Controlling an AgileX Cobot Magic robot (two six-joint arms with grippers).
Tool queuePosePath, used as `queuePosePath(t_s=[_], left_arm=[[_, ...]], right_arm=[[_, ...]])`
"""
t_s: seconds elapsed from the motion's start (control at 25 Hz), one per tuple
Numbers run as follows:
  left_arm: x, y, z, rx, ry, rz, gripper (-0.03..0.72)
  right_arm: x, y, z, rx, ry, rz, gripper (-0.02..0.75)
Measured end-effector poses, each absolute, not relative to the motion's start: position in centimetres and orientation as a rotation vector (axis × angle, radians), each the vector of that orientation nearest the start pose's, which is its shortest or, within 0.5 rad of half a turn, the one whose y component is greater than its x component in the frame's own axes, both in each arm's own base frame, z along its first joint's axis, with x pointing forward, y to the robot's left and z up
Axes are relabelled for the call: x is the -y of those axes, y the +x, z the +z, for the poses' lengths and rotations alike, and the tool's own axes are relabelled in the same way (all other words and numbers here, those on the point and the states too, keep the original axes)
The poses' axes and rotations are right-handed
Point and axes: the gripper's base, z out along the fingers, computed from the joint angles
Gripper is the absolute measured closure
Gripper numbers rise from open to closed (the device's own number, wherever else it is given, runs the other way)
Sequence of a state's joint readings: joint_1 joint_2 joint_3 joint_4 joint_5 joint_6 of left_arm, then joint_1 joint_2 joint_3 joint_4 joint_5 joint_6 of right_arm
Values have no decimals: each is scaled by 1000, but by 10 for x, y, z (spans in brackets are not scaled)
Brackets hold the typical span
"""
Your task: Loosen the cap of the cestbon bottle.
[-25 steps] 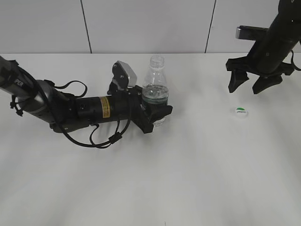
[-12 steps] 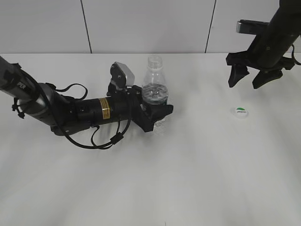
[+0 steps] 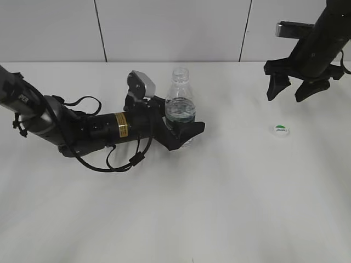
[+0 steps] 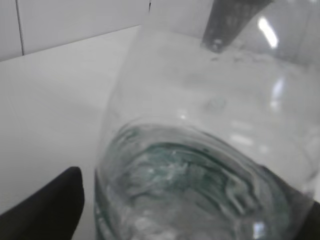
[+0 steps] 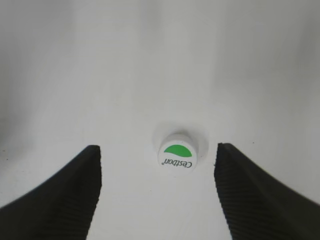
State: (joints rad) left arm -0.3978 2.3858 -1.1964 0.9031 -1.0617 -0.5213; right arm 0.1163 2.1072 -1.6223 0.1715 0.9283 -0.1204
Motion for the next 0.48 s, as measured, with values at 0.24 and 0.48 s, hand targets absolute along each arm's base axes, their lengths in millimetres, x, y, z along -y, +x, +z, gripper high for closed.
queuePosePath(t_s=[0.24, 0.48], left_arm=[[222, 368, 86, -1580, 912, -933, 95], [223, 368, 118, -1512, 922, -913, 97]], right_arm=[[-63, 435, 182, -2882, -219, 214, 202], [-63, 435, 182, -2887, -223, 211, 202]])
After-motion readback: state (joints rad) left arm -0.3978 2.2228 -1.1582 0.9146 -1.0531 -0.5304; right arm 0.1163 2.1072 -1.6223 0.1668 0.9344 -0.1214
